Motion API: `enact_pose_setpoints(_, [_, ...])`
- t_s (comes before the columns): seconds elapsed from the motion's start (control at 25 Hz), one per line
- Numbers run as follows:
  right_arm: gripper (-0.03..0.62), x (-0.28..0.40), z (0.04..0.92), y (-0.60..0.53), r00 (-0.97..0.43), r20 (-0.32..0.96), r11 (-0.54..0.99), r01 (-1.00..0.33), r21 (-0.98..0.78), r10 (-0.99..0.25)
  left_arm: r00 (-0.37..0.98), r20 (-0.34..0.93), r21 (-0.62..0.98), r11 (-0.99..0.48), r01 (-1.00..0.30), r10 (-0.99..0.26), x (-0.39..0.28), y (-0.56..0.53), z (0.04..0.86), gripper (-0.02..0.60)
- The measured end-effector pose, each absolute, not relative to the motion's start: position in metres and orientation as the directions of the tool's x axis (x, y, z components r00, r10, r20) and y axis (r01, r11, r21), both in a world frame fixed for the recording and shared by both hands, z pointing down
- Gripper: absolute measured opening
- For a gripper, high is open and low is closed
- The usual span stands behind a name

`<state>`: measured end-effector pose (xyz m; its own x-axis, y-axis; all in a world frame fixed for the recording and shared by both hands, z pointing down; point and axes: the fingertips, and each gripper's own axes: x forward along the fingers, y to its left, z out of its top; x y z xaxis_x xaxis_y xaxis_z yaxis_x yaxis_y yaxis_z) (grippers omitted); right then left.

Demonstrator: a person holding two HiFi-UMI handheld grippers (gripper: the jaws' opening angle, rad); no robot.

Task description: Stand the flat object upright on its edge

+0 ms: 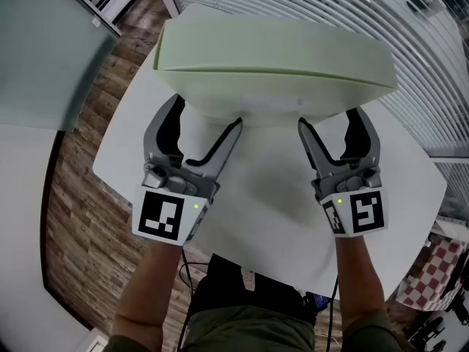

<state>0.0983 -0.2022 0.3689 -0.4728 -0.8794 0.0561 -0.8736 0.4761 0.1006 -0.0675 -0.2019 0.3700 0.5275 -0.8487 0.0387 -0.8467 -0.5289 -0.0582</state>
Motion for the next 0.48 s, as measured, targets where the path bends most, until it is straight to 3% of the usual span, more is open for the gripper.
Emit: enact_pose_setpoints(0.48, [0.347,0.105,0.367,-0.196,-0.454,0.075,0.46,-0.884,0.087,-0.888,0.514,0.051,-0.041,-0.516,-0.856,-0.856,-0.077,-0.198,0.367,0.351])
